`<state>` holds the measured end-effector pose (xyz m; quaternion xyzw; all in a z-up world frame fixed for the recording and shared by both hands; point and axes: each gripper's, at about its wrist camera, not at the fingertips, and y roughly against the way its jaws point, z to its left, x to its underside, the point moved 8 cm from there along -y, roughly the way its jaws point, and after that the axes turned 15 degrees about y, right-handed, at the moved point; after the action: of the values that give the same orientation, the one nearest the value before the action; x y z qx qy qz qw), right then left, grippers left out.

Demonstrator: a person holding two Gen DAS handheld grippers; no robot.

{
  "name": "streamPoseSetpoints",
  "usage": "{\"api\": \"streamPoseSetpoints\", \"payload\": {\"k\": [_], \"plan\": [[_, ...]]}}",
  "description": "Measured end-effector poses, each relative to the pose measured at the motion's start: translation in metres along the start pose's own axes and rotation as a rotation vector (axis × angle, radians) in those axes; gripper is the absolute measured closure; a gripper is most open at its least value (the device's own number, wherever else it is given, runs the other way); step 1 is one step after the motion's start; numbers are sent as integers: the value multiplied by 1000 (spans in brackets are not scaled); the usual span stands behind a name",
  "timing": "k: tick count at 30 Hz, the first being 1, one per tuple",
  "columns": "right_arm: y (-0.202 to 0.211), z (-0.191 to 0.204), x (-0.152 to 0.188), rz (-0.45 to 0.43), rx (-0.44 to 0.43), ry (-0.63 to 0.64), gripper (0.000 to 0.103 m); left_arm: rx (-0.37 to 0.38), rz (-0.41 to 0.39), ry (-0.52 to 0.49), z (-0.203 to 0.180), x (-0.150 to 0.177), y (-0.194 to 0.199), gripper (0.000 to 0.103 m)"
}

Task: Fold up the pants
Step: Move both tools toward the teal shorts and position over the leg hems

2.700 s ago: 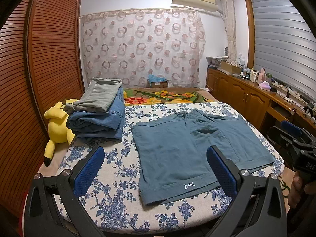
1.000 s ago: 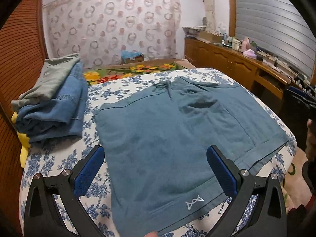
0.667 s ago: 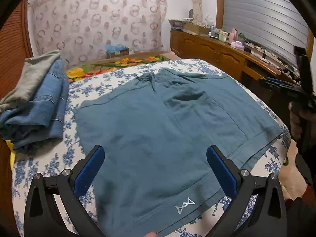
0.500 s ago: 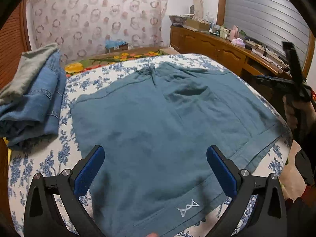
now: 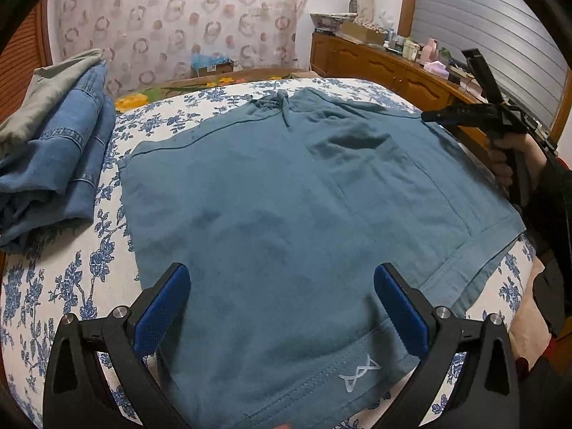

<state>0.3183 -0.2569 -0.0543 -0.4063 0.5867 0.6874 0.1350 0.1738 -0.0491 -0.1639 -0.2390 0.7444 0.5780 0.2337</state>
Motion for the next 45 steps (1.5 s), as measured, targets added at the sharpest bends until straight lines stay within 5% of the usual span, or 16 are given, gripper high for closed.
{"api": "streamPoseSetpoints", "payload": {"k": [5,11,16,21,25,32,45], "plan": [[1,0,0,9,65,41,99,-8,-5,5,2,1,1,0],[16,-22,-4,-23,164,13,101,-16,3,12,4,1,-2,0],[37,-17,-6,-59,138,13,101,-30,6,4,3,3,-3,0],[52,19,2,-90,74,92,94,-49,25,5,4,4,-7,0],[57,58,21,-87,-4,184,62,-53,36,12,6,4,-9,0],[45,107,70,13,-113,342,57,-81,44,-11,4,7,-10,0],[60,101,85,3,-53,352,39,-52,0,46,14,4,11,0]]}}
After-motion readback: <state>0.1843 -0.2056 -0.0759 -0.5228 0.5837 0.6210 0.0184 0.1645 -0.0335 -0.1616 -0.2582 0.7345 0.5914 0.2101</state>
